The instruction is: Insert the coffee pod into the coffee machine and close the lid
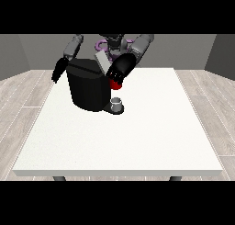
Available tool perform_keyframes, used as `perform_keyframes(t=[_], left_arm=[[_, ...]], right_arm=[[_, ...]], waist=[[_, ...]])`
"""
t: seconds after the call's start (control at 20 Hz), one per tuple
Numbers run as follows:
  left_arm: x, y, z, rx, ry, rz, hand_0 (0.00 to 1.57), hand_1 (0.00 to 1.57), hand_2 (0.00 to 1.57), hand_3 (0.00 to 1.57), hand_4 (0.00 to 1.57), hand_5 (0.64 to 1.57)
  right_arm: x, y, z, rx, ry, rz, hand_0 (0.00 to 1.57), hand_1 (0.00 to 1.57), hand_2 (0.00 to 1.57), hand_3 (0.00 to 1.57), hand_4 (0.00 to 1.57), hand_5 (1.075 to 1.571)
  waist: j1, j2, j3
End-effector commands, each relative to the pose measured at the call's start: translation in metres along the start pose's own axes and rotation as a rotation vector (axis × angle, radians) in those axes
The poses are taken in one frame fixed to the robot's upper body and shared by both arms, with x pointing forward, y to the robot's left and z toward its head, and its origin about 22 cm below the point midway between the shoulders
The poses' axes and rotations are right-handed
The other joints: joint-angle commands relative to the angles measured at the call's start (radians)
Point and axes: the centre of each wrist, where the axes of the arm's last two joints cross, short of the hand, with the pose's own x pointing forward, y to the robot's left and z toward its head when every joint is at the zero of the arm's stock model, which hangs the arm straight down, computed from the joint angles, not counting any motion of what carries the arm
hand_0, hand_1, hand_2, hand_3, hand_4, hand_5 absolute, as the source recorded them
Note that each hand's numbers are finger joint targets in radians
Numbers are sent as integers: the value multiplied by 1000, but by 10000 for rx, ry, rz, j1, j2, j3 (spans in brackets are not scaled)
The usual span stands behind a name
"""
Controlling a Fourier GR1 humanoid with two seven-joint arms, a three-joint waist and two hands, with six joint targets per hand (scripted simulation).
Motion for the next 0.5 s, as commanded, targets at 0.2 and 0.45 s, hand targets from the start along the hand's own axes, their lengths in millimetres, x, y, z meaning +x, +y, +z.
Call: perform_keyframes(t=[0.2,0.45], left_arm=[[-2,3,2,396,-580,-741,1222,1222,1174,886,0,1571],[-9,11,7,505,-537,-1225,925,925,982,695,0,1571]], right_arm=[[7,9,-1,-259,36,174,0,0,0,0,0,1571],[5,-17,-8,-111,-70,275,0,0,0,0,215,1571]], waist=[[93,139,7],[-3,253,9]])
